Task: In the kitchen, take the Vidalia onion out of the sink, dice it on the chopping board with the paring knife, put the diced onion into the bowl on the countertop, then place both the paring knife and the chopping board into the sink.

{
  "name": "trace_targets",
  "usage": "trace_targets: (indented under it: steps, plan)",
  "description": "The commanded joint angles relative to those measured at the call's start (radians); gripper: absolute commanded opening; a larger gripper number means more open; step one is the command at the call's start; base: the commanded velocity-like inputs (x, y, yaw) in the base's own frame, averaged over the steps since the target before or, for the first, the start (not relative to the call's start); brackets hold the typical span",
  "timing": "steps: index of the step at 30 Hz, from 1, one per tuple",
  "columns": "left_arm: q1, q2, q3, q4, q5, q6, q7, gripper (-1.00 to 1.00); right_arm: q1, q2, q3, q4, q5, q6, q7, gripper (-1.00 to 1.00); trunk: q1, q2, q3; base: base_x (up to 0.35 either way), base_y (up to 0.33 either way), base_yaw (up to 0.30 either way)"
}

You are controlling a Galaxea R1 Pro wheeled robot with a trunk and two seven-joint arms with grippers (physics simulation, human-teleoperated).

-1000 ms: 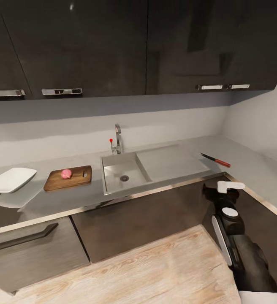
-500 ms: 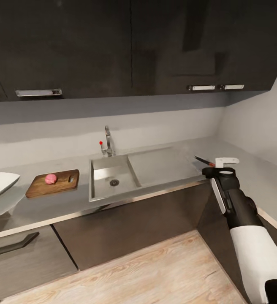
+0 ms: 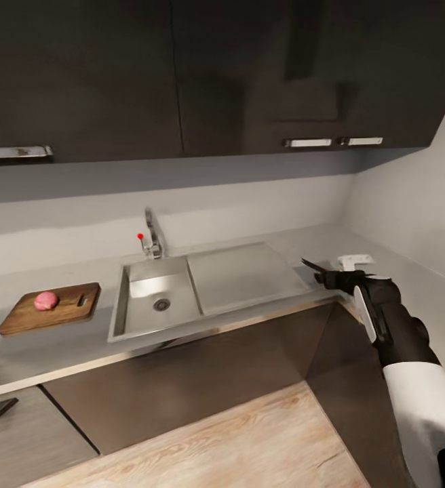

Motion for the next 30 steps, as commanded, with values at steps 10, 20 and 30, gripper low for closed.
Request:
trace_targets:
  steps: [10, 20, 30]
  plan:
    - [0.0, -0.001, 0.001, -0.004, -0.001, -0.001, 0.008, 1.0, 0.001, -0.066, -0.087, -0.015, 0.012, -0.05, 0.179, 1.0, 0.001, -0.002, -0.002, 0.172, -0.206, 0.0]
    - [0.0, -0.002, 0.004, -0.002, 0.0, 0.0, 0.012, 1.0, 0.004, -0.097, -0.129, -0.011, 0.014, -0.059, 0.186, 1.0, 0.001, -0.002, -0.002, 0.007, -0.008, 0.0]
    - [0.0, -0.001, 0.004, -0.004, 0.0, 0.0, 0.012, 1.0, 0.005, -0.096, -0.127, -0.001, 0.012, -0.059, 0.188, 1.0, 0.001, -0.002, -0.002, 0.107, -0.098, 0.0]
